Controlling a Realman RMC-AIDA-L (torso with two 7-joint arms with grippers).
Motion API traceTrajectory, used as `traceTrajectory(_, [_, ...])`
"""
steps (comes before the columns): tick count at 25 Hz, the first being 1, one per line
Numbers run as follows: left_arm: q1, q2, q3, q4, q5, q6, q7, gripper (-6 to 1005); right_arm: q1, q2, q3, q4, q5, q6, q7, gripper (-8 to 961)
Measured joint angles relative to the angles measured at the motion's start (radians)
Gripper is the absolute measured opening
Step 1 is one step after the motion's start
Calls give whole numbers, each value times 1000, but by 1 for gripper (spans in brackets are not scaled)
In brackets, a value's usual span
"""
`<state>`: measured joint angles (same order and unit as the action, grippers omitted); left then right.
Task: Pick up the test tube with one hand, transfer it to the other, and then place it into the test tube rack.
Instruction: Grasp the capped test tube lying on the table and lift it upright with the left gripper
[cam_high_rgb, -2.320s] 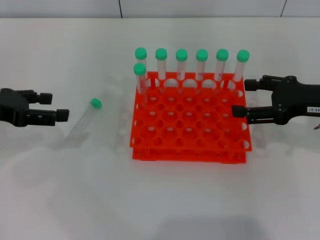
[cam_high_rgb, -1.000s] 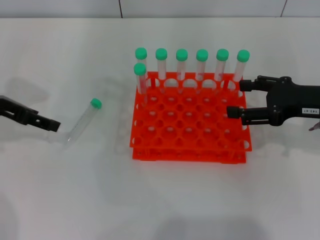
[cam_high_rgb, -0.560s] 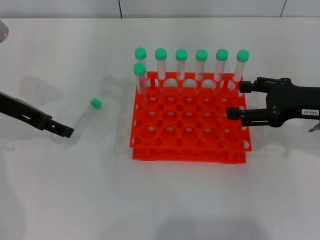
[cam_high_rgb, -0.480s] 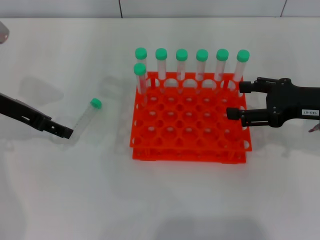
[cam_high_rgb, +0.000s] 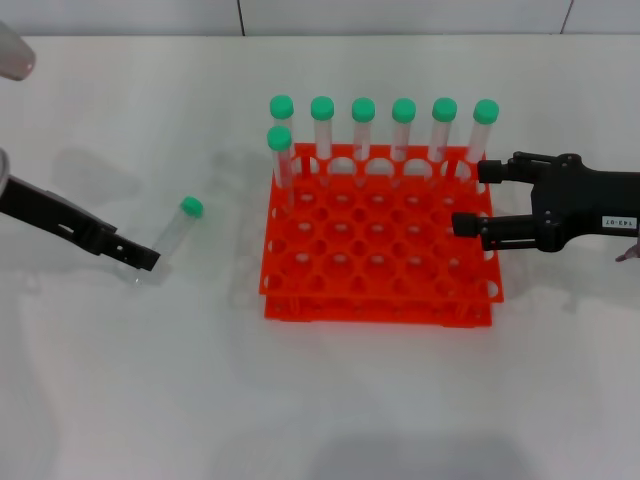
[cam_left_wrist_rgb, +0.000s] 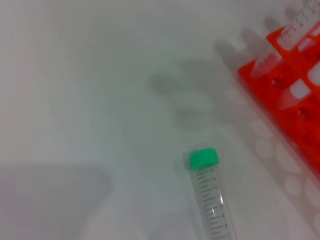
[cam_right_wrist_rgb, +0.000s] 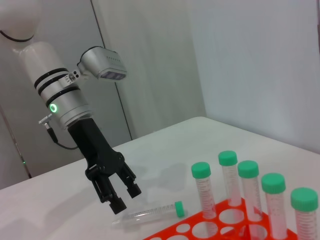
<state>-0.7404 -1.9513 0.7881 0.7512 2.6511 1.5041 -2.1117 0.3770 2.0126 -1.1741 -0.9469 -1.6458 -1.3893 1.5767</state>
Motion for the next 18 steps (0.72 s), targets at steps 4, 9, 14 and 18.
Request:
traceTrajectory(4, [-8, -8, 20, -11, 0, -12, 4, 862, 0, 0, 1, 1, 0, 2, -1, 863])
traceTrajectory(9, [-17, -16, 47, -26, 0, -20, 4, 861, 0, 0, 2, 2, 0, 3, -1, 862])
traceTrajectory(14, [-19, -19, 53, -30, 0, -25, 4, 861, 0, 0, 2, 2, 0, 3, -1, 861])
traceTrajectory(18, [-19, -20, 53, -31, 0, -25, 3, 861, 0, 0, 1, 2, 0, 3, -1, 861])
